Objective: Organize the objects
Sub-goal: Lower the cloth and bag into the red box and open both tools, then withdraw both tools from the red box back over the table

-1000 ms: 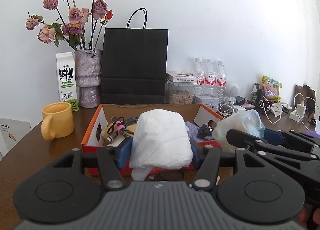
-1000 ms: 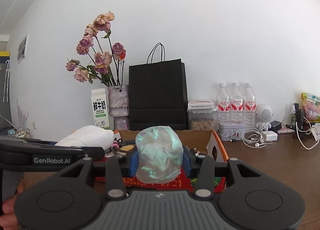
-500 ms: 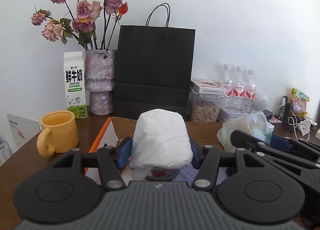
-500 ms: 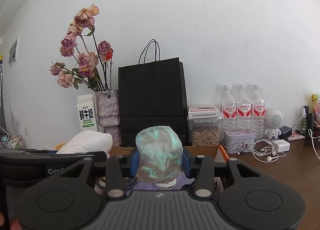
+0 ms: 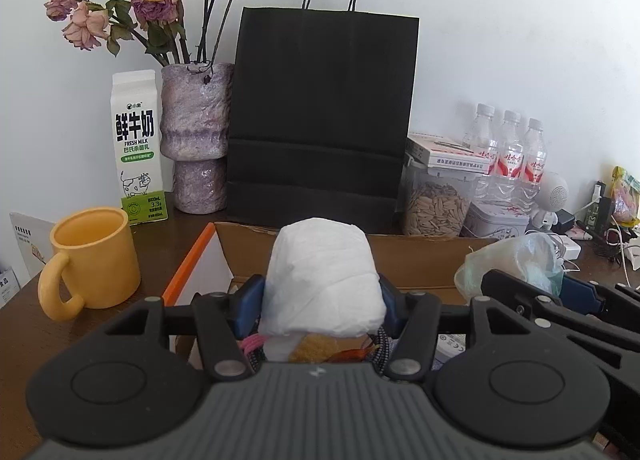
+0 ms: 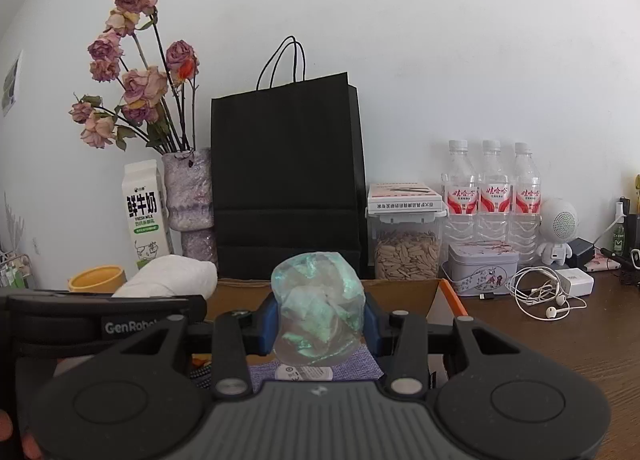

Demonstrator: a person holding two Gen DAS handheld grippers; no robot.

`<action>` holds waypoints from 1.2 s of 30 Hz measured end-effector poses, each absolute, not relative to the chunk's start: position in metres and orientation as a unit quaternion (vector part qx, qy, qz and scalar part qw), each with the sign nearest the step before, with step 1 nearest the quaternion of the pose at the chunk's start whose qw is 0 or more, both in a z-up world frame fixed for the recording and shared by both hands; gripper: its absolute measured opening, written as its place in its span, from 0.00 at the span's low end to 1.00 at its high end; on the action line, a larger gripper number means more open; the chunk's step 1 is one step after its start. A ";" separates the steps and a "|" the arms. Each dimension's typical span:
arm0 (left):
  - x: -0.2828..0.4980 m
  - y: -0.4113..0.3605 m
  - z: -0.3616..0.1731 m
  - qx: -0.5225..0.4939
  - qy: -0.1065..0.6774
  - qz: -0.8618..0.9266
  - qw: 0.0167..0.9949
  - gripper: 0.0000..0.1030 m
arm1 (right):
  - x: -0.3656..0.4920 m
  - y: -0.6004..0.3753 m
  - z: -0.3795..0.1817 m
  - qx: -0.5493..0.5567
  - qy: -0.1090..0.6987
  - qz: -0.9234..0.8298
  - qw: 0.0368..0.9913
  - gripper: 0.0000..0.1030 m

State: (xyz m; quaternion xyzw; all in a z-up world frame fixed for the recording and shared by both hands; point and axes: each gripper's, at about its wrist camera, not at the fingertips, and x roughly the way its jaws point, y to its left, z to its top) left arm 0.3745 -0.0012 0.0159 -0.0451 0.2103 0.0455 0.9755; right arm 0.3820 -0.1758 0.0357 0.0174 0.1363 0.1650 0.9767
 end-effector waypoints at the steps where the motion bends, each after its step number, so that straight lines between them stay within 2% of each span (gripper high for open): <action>1: 0.375 0.000 0.015 -0.045 0.211 0.046 0.975 0.57 | 0.384 -0.176 0.035 0.017 0.138 0.164 0.977 0.39; 2: 0.376 0.001 0.015 -0.047 0.210 0.046 0.975 0.59 | 0.385 -0.176 0.034 0.016 0.140 0.163 0.977 0.39; 4: 0.375 0.003 0.015 -0.053 0.206 0.048 0.976 0.73 | 0.386 -0.177 0.033 0.014 0.144 0.160 0.977 0.41; 5: 0.374 0.004 0.015 -0.054 0.203 0.052 0.976 0.87 | 0.386 -0.177 0.033 0.010 0.148 0.154 0.977 0.43; 6: 0.374 0.004 0.015 -0.053 0.200 0.058 0.977 0.95 | 0.386 -0.177 0.032 0.008 0.150 0.147 0.978 0.51; 7: 0.373 0.004 0.015 -0.050 0.197 0.069 0.977 0.99 | 0.387 -0.177 0.031 0.004 0.154 0.139 0.978 0.62; 8: 0.373 0.005 0.015 -0.051 0.194 0.076 0.977 1.00 | 0.387 -0.178 0.030 0.001 0.157 0.129 0.979 0.69; 9: 0.373 0.006 0.015 -0.053 0.193 0.078 0.977 1.00 | 0.387 -0.178 0.029 -0.002 0.161 0.122 0.979 0.86; 10: 0.375 0.007 0.014 -0.055 0.199 0.079 0.975 1.00 | 0.388 -0.178 0.028 -0.006 0.165 0.116 0.979 0.96; 24: 0.375 0.010 0.011 -0.058 0.211 0.085 0.972 1.00 | 0.385 -0.179 0.027 -0.011 0.167 0.114 0.979 1.00; 36: 0.332 0.015 0.014 -0.062 0.164 0.083 0.981 1.00 | 0.347 -0.193 0.038 -0.022 0.129 0.123 0.984 1.00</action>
